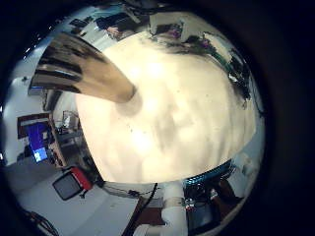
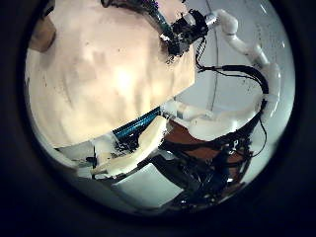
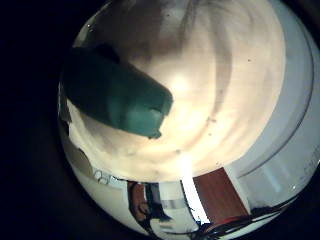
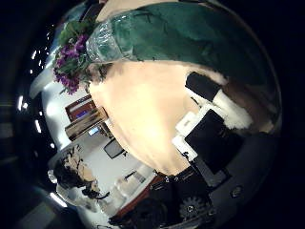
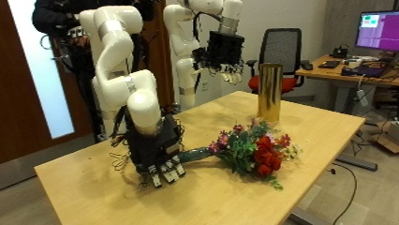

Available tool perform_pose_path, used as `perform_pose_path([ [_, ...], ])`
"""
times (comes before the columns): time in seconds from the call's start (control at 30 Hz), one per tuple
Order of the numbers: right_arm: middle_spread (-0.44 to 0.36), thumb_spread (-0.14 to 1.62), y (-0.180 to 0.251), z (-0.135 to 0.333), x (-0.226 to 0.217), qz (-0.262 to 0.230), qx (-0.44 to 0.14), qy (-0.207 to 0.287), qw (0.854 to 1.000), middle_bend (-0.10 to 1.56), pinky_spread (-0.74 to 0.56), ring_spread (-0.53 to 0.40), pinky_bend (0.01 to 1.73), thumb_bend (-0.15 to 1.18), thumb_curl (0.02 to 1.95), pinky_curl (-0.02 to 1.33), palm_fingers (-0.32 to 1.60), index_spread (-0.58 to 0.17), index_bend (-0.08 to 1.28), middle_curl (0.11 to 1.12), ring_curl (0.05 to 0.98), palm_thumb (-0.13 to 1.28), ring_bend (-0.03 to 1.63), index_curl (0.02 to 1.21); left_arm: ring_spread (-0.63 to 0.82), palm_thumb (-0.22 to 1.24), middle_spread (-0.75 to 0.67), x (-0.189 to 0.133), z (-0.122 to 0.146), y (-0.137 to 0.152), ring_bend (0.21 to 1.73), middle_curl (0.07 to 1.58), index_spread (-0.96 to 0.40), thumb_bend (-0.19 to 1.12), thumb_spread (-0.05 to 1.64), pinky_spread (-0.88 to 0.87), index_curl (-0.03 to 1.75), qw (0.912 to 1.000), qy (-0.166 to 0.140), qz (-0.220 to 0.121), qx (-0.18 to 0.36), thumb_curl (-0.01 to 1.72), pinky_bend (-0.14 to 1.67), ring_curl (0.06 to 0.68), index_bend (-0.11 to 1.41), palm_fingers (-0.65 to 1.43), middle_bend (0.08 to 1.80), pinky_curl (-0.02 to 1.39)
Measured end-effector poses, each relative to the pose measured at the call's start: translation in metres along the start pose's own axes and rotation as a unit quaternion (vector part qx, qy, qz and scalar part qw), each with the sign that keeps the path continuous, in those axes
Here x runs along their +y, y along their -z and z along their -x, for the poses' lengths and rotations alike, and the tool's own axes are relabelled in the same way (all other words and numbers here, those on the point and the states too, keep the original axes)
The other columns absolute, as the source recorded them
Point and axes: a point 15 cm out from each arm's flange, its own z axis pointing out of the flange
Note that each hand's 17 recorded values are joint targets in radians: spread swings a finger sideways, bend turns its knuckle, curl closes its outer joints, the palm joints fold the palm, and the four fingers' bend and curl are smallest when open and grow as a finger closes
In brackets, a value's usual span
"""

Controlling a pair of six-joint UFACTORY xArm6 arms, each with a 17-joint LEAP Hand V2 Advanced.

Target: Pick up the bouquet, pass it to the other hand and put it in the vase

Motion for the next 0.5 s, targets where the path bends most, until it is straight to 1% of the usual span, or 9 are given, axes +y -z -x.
perform_pose_path([
  [0.17, 0.068, 0.98, -0.0057, -0.0046, 0.0031, 0.017, 0.009, -0.007, 1.000, 0.47, 0.11, -0.055, 0.26, -0.02, 0.46, 0.21, 0.56, -0.151, 0.19, 0.39, 0.224, 0.82, 0.71, 0.35, 0.50, 0.32, 0.24, -0.0003, 0.0007, -0.0002, 0.43, 0.35, 0.23, -0.03, 0.95, 0.47, 0.37, 1.0000, 0.000, 0.001, -0.001, 0.30, 0.18, 0.192, 0.18, 0.20, 0.29, 0.23],
  [0.23, 0.068, 0.98, -0.0013, -0.0042, -0.0006, 0.019, 0.015, -0.005, 1.000, 0.46, 0.11, -0.056, 0.27, -0.02, 0.46, 0.21, 0.56, -0.151, 0.19, 0.39, 0.222, 0.82, 0.71, 0.36, 0.49, 0.32, 0.23, -0.0015, 0.0008, 0.0010, 0.43, 0.35, 0.23, -0.03, 0.95, 0.47, 0.37, 1.0000, 0.000, 0.000, -0.001, 0.30, 0.18, 0.192, 0.18, 0.21, 0.29, 0.23],
  [0.37, 0.061, 0.98, -0.0054, -0.0004, 0.0013, 0.045, 0.021, -0.003, 0.999, 0.47, 0.10, -0.069, 0.28, -0.02, 0.46, 0.20, 0.58, -0.160, 0.19, 0.39, 0.218, 0.82, 0.72, 0.37, 0.49, 0.32, 0.23, -0.0025, 0.0007, 0.0027, 0.44, 0.35, 0.23, -0.03, 0.95, 0.47, 0.37, 1.0000, 0.000, -0.001, -0.001, 0.30, 0.18, 0.193, 0.18, 0.20, 0.29, 0.23],
  [0.47, 0.055, 0.99, -0.0055, 0.0016, -0.0007, 0.047, 0.026, -0.001, 0.999, 0.47, 0.09, -0.073, 0.29, -0.02, 0.46, 0.20, 0.59, -0.163, 0.19, 0.40, 0.219, 0.82, 0.73, 0.37, 0.48, 0.32, 0.21, -0.0030, 0.0008, 0.0024, 0.43, 0.36, 0.22, -0.03, 0.95, 0.47, 0.37, 1.0000, 0.000, -0.001, -0.001, 0.30, 0.18, 0.193, 0.18, 0.21, 0.30, 0.23],
  [0.5, 0.043, 0.99, -0.0063, 0.0008, -0.0002, 0.049, 0.031, 0.001, 0.998, 0.50, 0.08, -0.087, 0.29, -0.02, 0.46, 0.19, 0.62, -0.169, 0.19, 0.40, 0.221, 0.82, 0.75, 0.37, 0.48, 0.32, 0.20, -0.0034, 0.0009, 0.0017, 0.43, 0.36, 0.22, -0.03, 0.95, 0.47, 0.37, 1.0000, 0.000, 0.000, -0.001, 0.30, 0.18, 0.194, 0.18, 0.21, 0.30, 0.23],
])
